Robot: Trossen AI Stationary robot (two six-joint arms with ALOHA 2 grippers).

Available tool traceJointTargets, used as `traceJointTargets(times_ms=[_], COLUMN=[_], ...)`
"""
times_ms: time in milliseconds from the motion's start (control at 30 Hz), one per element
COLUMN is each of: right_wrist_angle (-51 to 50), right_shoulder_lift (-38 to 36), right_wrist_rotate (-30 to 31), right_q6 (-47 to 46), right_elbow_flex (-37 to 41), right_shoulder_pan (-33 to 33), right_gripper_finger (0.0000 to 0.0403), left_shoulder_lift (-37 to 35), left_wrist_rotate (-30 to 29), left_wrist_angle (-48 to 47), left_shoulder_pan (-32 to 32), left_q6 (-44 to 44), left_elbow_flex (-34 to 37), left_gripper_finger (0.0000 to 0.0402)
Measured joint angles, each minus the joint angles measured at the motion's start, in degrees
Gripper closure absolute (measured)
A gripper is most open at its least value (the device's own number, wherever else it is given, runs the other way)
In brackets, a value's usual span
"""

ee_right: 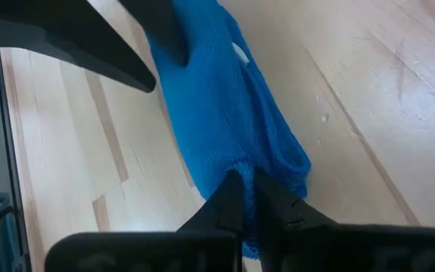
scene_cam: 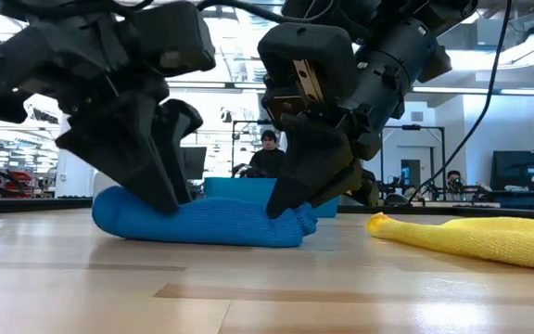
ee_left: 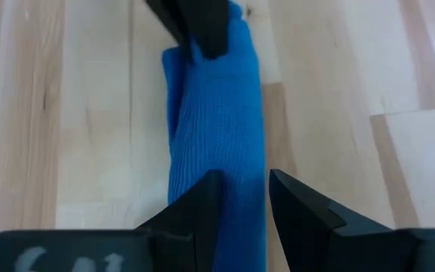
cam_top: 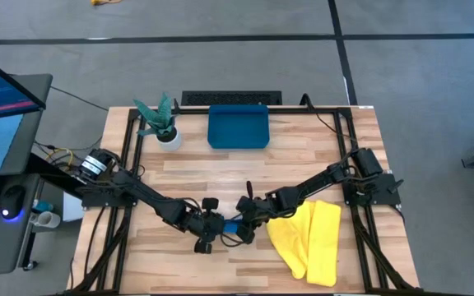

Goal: Roll microfiber towels into tight, uniform cylinder then place into a basket
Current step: Roll the blue microfiber towel

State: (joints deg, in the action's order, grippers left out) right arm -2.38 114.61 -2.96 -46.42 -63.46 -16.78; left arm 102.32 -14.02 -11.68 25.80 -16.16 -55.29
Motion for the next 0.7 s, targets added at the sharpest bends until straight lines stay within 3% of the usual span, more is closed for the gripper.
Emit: traceJointTargets(times_ms=[300,700], right_wrist_angle=[0.1,0.2], right_shoulder_lift=[0.0,0.0], right_wrist_rotate=[-0.2,-0.5], right_q6=[0.2,-0.2], right_elbow_flex=[0.0,0.0], right_shoulder_pan=[0.0,0.0], right_gripper_finger=[0.0378,0.0308], left_shoulder_lift=[0.0,2.9], left_wrist_rotate=[-0.1,9.1], left_wrist_angle=[-3.3,-5.1], left_shoulder_pan=[-1.4,-4.7], left_q6=[-8.8,-16.8], left_elbow_flex=[-0.1,-0.4], left_gripper_finger=[0.0291,0.0291])
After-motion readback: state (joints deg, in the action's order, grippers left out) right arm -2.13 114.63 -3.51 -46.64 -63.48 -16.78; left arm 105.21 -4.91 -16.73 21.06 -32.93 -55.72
